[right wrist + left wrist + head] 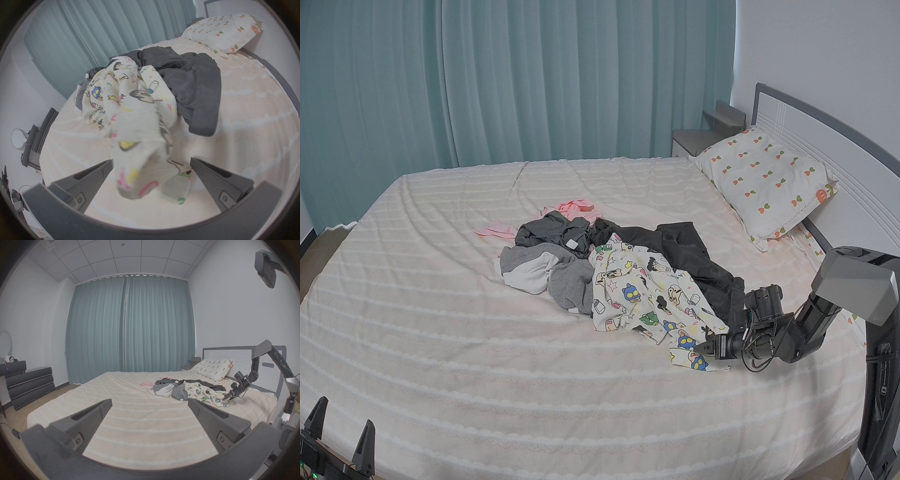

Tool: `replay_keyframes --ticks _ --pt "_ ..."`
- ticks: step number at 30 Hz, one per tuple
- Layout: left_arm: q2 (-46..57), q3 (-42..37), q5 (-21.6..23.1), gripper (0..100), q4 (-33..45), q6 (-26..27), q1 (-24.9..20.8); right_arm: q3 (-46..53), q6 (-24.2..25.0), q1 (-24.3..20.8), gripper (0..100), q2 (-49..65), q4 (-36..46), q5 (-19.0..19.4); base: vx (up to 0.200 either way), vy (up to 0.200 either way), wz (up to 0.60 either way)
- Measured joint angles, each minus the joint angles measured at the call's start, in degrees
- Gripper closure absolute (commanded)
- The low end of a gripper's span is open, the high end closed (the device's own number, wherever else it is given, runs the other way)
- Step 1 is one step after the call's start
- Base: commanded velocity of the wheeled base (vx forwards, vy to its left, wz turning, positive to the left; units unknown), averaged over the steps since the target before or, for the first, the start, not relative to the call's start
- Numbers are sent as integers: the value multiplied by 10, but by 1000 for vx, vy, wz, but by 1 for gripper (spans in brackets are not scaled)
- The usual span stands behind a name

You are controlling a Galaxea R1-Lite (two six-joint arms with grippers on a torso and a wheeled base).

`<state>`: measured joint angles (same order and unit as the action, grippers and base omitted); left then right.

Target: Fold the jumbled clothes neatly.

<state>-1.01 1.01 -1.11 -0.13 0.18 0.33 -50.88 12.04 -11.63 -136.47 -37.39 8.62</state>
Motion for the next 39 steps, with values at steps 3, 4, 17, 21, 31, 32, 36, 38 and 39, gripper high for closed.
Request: replay_keyframes --ticks 3,4,17,21,31,32,36,38,39 --pt "0 0 0 0 0 0 0 1 -33 8 0 -7 -1 0 0 0 0" --pt "0 0 0 0 0 0 0 1 -42 10 0 -10 -4 0 0 0 0" --pt "0 0 0 0 0 0 0 -35 -83 5 0 -59 -71 3 0 0 0" --pt "0 0 0 0 0 0 0 -40 -94 2 100 -68 -71 5 0 0 0" --pt "0 0 0 0 0 0 0 -10 -94 5 100 -58 -78 46 0 0 0" --pt "0 0 0 0 0 0 0 -1 -93 7 100 -51 -78 60 0 0 0" --pt "0 0 0 0 0 0 0 36 -83 10 100 -18 -81 109 0 0 0" --pt "0 0 0 0 0 0 0 60 -71 12 100 5 -84 134 0 0 0" --pt "0 0 0 0 0 0 0 72 -65 12 100 18 -88 148 0 0 0"
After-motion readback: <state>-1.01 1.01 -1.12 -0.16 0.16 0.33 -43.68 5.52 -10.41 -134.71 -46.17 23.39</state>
